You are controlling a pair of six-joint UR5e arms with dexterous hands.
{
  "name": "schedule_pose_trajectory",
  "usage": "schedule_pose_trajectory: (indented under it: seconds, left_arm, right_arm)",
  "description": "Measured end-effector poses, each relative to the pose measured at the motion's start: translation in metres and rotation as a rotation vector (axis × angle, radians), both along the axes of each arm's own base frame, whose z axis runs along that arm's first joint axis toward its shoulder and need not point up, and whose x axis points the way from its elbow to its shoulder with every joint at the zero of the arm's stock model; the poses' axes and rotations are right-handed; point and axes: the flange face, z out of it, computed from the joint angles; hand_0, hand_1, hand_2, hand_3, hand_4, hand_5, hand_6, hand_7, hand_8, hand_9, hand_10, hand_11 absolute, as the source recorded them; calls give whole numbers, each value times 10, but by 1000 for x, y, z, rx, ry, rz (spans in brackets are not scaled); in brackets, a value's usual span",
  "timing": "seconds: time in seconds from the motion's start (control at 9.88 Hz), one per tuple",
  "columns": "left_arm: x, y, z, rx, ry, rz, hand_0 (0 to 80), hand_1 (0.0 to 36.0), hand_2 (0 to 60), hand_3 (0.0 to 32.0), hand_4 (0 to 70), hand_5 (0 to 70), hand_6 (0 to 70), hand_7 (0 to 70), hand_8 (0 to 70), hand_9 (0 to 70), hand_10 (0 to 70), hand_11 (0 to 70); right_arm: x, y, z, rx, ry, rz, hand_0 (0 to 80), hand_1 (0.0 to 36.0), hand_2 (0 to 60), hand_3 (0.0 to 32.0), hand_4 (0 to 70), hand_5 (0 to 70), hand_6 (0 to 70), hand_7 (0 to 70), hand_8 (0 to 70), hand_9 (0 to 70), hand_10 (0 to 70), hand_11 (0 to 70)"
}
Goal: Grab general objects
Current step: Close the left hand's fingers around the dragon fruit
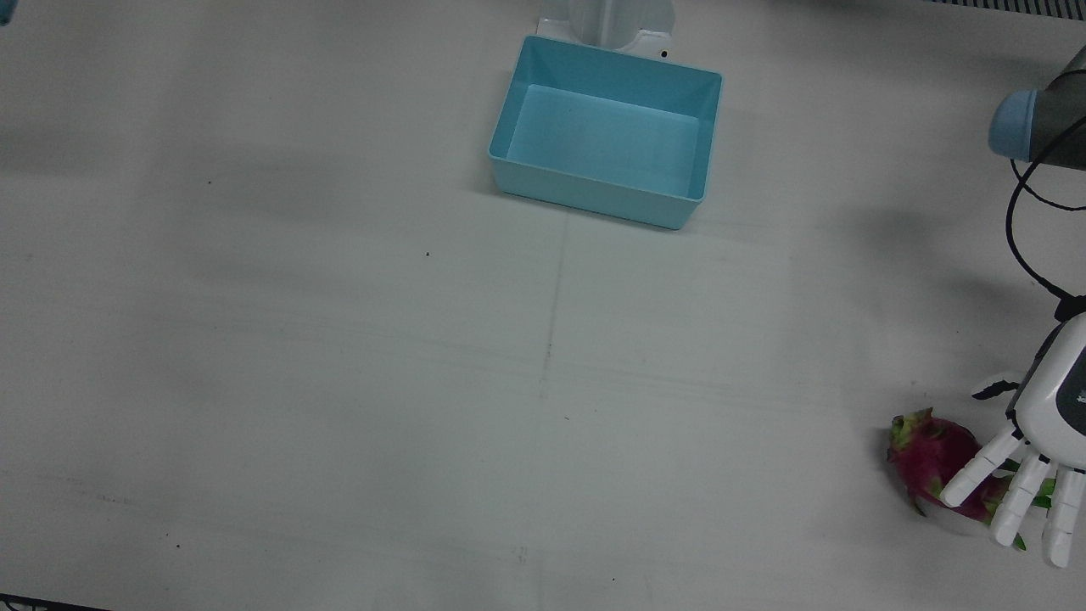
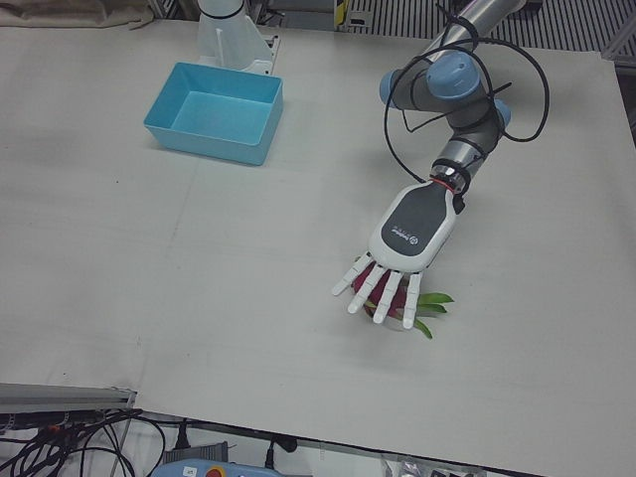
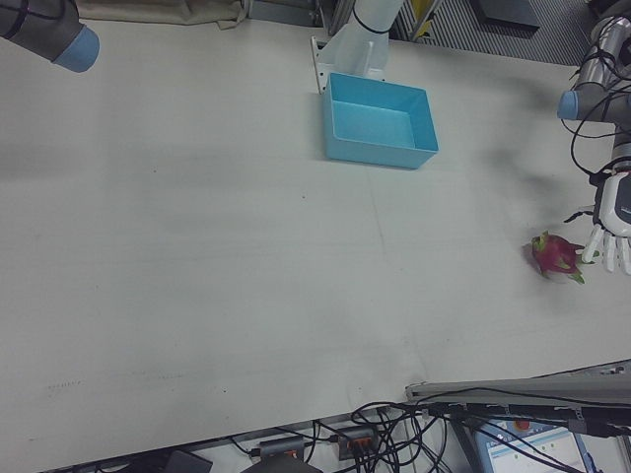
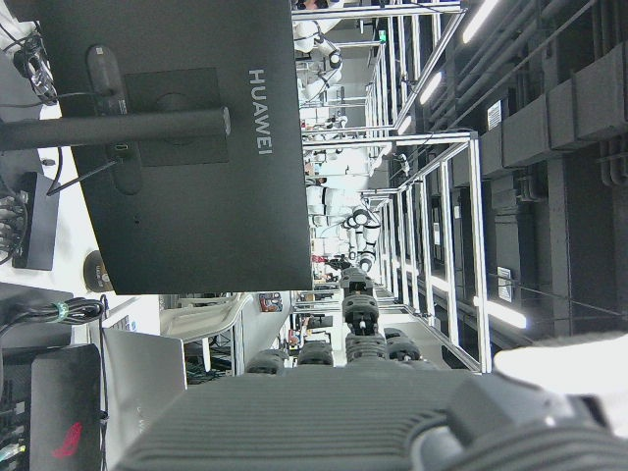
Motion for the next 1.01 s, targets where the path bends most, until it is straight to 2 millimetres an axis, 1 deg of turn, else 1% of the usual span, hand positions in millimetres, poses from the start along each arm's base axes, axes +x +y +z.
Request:
schedule_pose_trajectory:
  seconds: [0.1,0.3,0.51,0.61,0.81,1.01]
  left_arm:
    - [11,2,6,-5,-5,3,569,307,226,222,0,0,0,0,0,0,0,0]
    - [23,5,15,-6,-16,5,562,305,229,202,0,0,0,0,0,0,0,0]
    - [27,4,24,-3,-32,6,535,275,210,180,0,0,0,0,0,0,0,0]
    - [29,3,30,-3,-37,6,532,272,209,170,0,0,0,0,0,0,0,0]
    - [33,-3,38,-2,-39,6,533,273,208,174,0,0,0,0,0,0,0,0]
    - [38,-8,40,2,-37,7,530,271,209,156,0,0,0,0,0,0,0,0]
  right_arm:
    - [0,0,0,0,0,0,0,0,0,0,0,0,0,0,0,0,0,0]
    - [0,0,0,-1,0,0,0,0,0,0,0,0,0,0,0,0,0,0]
    - [0,0,0,-1,0,0,0,0,0,0,0,0,0,0,0,0,0,0]
    - [0,0,0,0,0,0,0,0,0,0,0,0,0,0,0,0,0,0]
    - [0,0,0,0,0,0,0,0,0,0,0,0,0,0,0,0,0,0]
    - [0,0,0,0,0,0,0,0,0,0,0,0,0,0,0,0,0,0]
